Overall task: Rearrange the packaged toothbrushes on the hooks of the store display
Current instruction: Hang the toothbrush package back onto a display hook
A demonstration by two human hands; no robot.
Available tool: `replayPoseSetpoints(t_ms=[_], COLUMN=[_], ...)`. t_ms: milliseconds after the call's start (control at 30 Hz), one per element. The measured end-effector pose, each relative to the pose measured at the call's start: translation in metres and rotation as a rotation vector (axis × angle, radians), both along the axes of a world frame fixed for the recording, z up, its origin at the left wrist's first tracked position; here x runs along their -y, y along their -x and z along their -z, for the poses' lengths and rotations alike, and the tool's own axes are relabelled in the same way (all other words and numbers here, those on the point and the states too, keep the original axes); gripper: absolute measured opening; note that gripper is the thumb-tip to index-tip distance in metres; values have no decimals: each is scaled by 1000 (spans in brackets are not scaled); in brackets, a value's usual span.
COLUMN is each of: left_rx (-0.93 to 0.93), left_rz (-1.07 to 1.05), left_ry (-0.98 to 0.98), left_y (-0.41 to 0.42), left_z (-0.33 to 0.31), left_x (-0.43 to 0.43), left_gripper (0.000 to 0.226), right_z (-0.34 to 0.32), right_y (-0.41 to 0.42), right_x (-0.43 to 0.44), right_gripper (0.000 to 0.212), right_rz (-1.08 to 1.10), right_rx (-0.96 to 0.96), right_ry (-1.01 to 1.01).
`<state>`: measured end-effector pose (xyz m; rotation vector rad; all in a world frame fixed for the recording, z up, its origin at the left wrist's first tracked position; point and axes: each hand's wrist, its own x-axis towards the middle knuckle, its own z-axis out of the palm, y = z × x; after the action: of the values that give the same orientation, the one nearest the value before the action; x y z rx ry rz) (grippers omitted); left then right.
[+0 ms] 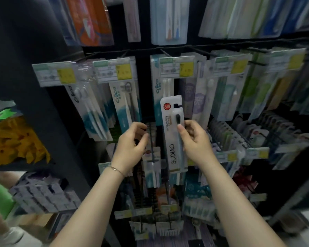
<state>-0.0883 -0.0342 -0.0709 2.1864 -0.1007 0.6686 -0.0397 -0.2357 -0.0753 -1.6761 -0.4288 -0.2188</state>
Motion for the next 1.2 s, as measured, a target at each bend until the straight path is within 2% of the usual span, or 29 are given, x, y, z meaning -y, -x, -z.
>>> replayPoseSetpoints(t_ms=[100, 300, 433, 700, 833, 900, 1033, 1200], left_rx=[-43, -115, -160, -310, -373, -427, -545, -636], left_rz=[-30, -31, -70, -142, -217, -271, -280, -283], left_ry=[-1, -97, -176, -123, -183, -226, -338, -368], left_y=[-5, -4, 0, 21, 19, 18, 13, 0], left_z=[7, 21, 37, 91, 114, 123, 143, 156], left_x=[-10, -17, -20, -11, -7, -6, -5, -6], left_gripper=[14, 13, 16, 22, 16, 16, 17, 43], right_z=[2, 0, -1, -9, -11, -11, -8, -6], right_y=[-5, -6, -7, -20, -23, -25, -27, -23], right_x=[-2, -10, -7, 20, 31, 38, 54, 70], right_gripper=[30, 10, 16, 16, 25, 23, 5, 16], right_rz=[29, 0, -42, -139, -194, -219, -230, -187], right_rx=[12, 6, 10, 19, 54, 73, 80, 99], right_ry=[7, -64, -74, -74, -61, -58, -45, -31])
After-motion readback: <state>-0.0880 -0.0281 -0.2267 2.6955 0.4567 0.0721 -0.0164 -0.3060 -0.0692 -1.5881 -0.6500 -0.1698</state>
